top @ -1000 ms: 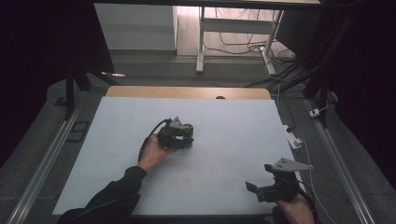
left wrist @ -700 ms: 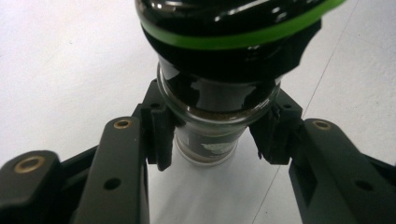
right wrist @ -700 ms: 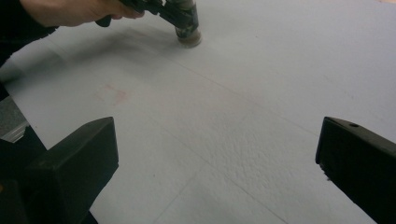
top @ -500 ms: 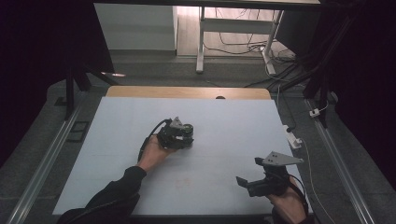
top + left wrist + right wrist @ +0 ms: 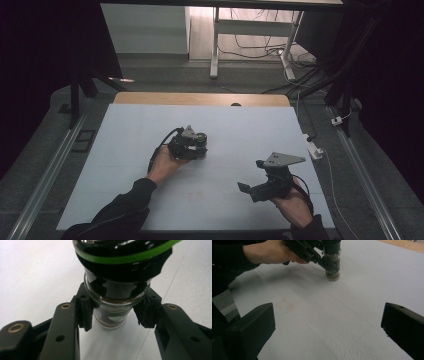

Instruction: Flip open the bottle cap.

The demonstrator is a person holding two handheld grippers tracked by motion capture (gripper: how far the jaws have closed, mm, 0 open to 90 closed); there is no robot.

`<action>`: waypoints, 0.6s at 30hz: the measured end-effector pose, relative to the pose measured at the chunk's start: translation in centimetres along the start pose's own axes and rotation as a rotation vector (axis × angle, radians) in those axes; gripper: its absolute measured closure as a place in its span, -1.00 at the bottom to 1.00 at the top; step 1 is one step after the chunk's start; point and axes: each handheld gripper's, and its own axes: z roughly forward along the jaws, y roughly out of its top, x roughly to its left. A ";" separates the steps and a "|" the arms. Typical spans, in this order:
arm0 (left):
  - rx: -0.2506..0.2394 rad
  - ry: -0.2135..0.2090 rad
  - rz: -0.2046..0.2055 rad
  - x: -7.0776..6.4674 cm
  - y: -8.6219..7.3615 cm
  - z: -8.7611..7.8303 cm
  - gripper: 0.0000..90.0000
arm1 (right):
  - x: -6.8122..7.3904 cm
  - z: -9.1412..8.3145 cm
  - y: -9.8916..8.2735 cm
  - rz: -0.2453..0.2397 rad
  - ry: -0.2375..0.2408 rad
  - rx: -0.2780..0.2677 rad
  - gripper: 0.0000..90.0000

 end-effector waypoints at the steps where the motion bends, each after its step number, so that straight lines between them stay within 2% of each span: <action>1: 0.000 0.001 0.000 0.0 0.0 0.0 0.19 | 0.0 0.0 0.0 0.000 0.000 0.000 -1.00; 3: 0.000 0.000 0.001 0.0 0.0 0.0 0.19 | 0.0 0.6 0.4 0.008 0.010 0.015 -1.00; 6: -0.001 -0.001 0.002 0.0 0.0 0.0 0.19 | 0.2 1.1 0.8 0.004 0.002 0.025 -1.00; 18: 0.000 -0.001 0.004 0.0 0.0 0.0 0.19 | 0.3 3.6 2.8 -0.024 0.016 0.022 -1.00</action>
